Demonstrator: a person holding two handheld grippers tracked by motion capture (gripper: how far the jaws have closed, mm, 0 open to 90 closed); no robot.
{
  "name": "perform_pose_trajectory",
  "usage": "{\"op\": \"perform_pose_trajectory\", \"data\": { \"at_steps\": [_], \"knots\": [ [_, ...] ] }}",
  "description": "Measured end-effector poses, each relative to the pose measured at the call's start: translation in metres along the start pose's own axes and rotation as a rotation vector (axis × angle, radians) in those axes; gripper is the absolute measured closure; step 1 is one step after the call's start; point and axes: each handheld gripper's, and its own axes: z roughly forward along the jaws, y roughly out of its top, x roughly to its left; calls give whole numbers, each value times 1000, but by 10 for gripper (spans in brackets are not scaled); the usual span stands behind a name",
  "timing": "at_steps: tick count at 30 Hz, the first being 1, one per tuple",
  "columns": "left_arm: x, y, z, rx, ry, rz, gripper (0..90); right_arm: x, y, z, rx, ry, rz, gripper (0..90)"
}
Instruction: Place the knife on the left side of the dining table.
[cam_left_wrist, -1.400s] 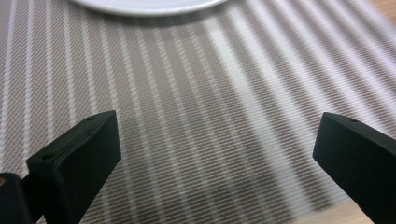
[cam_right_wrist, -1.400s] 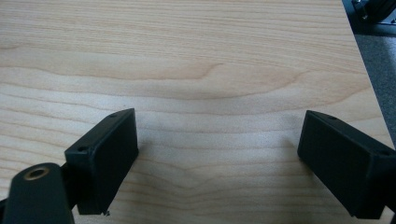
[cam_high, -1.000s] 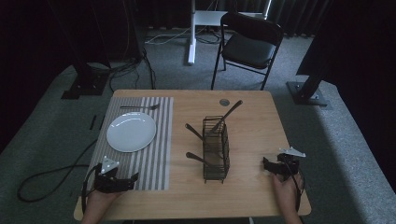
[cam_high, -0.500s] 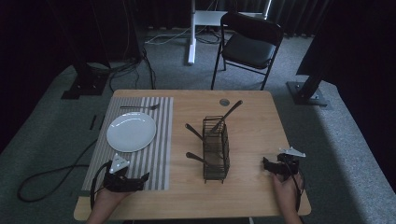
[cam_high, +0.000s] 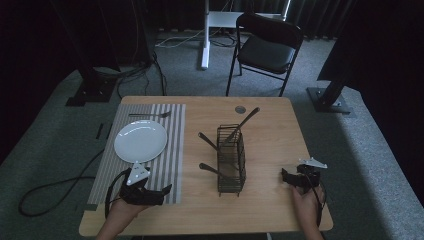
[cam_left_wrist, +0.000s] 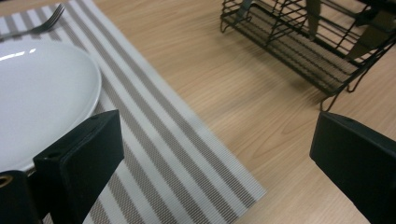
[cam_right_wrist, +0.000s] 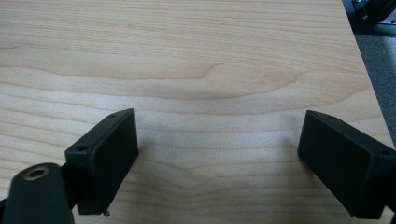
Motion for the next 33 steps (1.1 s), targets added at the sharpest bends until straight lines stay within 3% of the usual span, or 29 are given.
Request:
{"op": "perform_pose_trajectory", "data": {
  "at_steps": [18, 33],
  "knots": [
    [-28, 30, 1, -47, -103, 97, 30, 0, 0, 0, 1, 0, -1, 117],
    [-51, 51, 13, -82, -181, 148, 47, 0, 0, 0, -1, 0, -2, 117]
  ]
}}
